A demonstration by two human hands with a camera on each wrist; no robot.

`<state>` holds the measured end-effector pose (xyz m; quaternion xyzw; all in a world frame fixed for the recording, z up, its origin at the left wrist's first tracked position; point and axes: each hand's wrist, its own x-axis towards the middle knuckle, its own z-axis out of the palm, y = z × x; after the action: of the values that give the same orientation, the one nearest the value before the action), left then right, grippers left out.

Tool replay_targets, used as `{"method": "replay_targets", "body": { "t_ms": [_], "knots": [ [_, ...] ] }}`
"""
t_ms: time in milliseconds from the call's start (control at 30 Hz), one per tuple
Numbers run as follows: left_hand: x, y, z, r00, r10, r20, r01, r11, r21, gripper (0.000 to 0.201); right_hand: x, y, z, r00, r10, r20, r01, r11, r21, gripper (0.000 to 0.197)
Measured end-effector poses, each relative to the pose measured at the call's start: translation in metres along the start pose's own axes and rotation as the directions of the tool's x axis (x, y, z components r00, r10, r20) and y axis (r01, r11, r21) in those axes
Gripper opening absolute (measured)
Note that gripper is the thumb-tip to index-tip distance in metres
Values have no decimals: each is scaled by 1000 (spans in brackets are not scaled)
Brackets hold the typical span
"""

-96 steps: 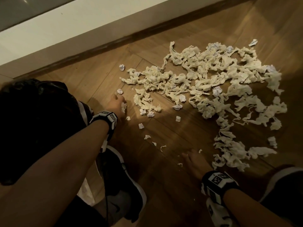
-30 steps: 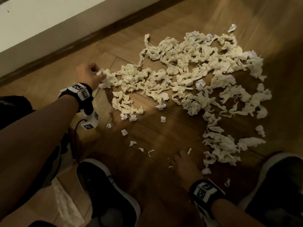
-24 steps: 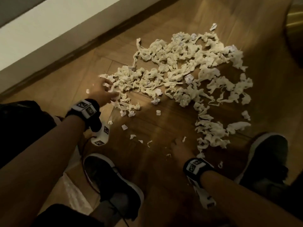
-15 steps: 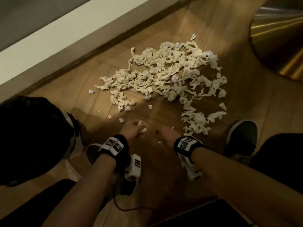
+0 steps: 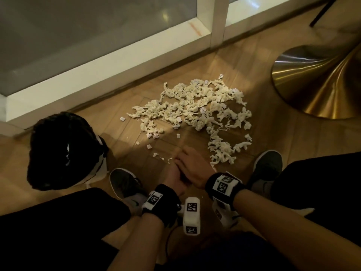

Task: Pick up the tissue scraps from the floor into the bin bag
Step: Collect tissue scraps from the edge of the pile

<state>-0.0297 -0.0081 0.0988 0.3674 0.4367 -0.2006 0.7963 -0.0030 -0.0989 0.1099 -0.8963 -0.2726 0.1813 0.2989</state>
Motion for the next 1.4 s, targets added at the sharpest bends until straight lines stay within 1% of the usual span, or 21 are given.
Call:
{"method": "replay_targets", "body": {
  "t_ms": [100,167,233,333,400,500,567,600,667,700,733,767,800,867,967,1000,1067,1133,1200,1233,1400],
  "knots": [
    [-22,-2,-5,994,-39,99,44,998,-49,34,-17,-10,-1,999,-47,-9,46,988,-148,49],
    [-30,-3,-10,986,-44,161,55,997,-63,37,-24,-14,-2,996,-84,-1,82,979,-188,48],
    [-35,-4,-14,983,-31,183,44,997,-65,39,-29,-18,-2,993,-115,3,113,967,-229,47],
    [-41,-5,-17,968,-38,248,64,993,-98,43,-32,-20,-2,985,-173,9,168,940,-297,49],
    [-44,-4,-21,965,-41,260,79,988,-136,47,-32,-18,-2,978,-204,51,209,922,-327,52],
    [-43,-5,-28,951,-32,309,94,978,-186,61,-32,-17,-7,966,-235,107,258,889,-378,53],
    [-41,-7,-28,952,3,305,59,979,-194,64,-32,-16,-10,974,-195,116,223,919,-325,46],
    [-42,-8,-28,957,10,290,52,978,-204,62,-31,-15,-12,979,-151,136,185,939,-289,43],
    [-39,-13,-28,969,10,247,43,977,-208,56,-27,-13,-11,984,-113,136,144,959,-244,37],
    [-37,-16,-28,969,41,245,10,979,-201,50,-26,-12,-10,984,-117,135,146,960,-237,37],
    [-40,-16,-27,966,39,256,16,978,-210,41,-26,-10,-6,981,-138,137,168,958,-233,41],
    [-38,-15,-27,976,67,207,-29,983,-180,30,-27,-9,-3,977,-162,141,191,955,-228,47],
    [-40,-12,-25,981,59,183,-25,982,-185,23,-28,-12,-1,974,-179,137,206,954,-219,52],
    [-40,-8,-24,990,62,125,-42,987,-157,27,-32,-19,-1,979,-179,100,196,959,-204,57],
    [-38,-4,-22,996,55,74,-39,980,-198,40,-29,-20,-1,977,-197,87,210,961,-179,65],
    [-36,-7,-23,995,54,79,-36,976,-216,41,-27,-17,-1,973,-210,98,224,959,-172,66],
    [-38,-9,-20,994,49,96,-25,970,-242,40,-22,-11,2,975,-201,98,211,972,-103,59],
    [-41,-9,-20,990,45,135,-12,972,-236,33,-18,-8,2,991,-124,48,121,991,53,51],
    [-42,-7,-19,984,36,174,7,971,-240,25,-15,-3,-1,1000,0,3,-1,974,225,48],
    [-43,-5,-18,980,37,197,13,969,-248,24,-14,-1,-2,999,37,-7,-34,968,250,50],
    [-41,-4,-17,966,33,256,35,966,-258,38,-18,4,5,997,50,-55,-37,975,218,72]
  ]
}}
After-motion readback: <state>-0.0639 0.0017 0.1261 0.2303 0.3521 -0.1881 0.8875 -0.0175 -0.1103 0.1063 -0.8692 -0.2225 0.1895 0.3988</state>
